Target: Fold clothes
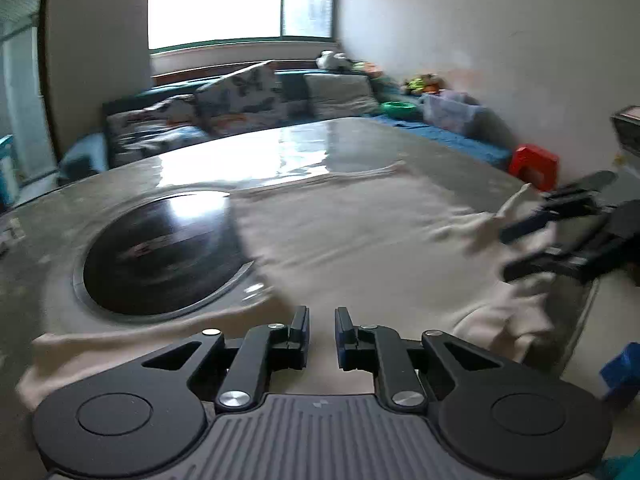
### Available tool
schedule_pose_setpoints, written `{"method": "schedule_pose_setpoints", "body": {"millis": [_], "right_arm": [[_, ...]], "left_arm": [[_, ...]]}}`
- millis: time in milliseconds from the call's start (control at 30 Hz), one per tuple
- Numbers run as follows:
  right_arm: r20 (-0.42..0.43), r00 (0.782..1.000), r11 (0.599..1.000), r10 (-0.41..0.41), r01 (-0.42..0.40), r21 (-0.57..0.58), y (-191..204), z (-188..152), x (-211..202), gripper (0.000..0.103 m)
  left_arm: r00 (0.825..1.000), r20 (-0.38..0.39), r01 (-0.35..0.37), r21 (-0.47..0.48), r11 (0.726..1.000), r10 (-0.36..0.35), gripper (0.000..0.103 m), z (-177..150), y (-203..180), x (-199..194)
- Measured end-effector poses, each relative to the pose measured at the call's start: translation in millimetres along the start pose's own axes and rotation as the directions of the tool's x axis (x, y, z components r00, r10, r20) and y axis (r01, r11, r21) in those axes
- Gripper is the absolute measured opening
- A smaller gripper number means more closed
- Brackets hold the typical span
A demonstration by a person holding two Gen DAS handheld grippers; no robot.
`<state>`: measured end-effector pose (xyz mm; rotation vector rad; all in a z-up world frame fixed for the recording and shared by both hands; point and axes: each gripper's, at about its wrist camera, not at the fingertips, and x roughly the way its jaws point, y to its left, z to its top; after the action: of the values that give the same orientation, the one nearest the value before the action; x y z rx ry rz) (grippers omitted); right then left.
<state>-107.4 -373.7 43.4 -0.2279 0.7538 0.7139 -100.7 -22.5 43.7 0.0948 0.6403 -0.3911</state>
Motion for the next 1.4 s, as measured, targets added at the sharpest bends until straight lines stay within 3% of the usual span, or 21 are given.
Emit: {"method": "schedule_pose_setpoints", "body": {"millis": [200,367,600,767,867,1200,1400], "right_arm": [[0.007,0.998,0.995,-0.064,0.063,0.078,-29.5,5.6,19.6,0.059],[-0.047,0.994,0.986,-0.104,0.109,0.127,-48.2,-2.2,38.6,0.057],[0.013,0.995,0.988,-0.096,0.094,0.120,-46.8,4.7,35.1,0.056],[-0.022,0.993,0.983,-0.116,0.118,0.141,-52.8,4.4,46.7,0.056],[-0.005,0.993,0.980,-0.121,0.121,0.156,-53.8,2.4,39.7,0.056],[0.036,0.988,0.974,-0.150,0.141,0.175,-49.9,-5.8,19.2,0.056],[0.057,0.962,0.943,-0.266,0.247,0.225,-65.9,-20.6,-18.2,0.056]], "left_arm": [[0.999,-0.010,0.052,0.017,0.999,-0.051,0.015,17.4,-22.3,35.0],[0.999,-0.050,0.010,-0.027,1.000,-0.011,0.015,22.9,-13.8,60.9],[0.997,-0.069,-0.032,-0.091,0.995,0.026,0.016,22.3,1.8,67.6],[0.996,-0.081,-0.050,-0.117,0.992,0.040,0.018,20.7,7.4,71.0],[0.996,-0.079,-0.058,-0.109,0.992,0.049,0.027,20.0,6.3,71.1],[0.995,-0.069,-0.074,-0.099,0.992,0.067,0.032,21.3,0.0,65.4],[0.997,-0.048,-0.056,-0.070,0.996,0.052,0.032,24.8,-11.2,54.0]]}}
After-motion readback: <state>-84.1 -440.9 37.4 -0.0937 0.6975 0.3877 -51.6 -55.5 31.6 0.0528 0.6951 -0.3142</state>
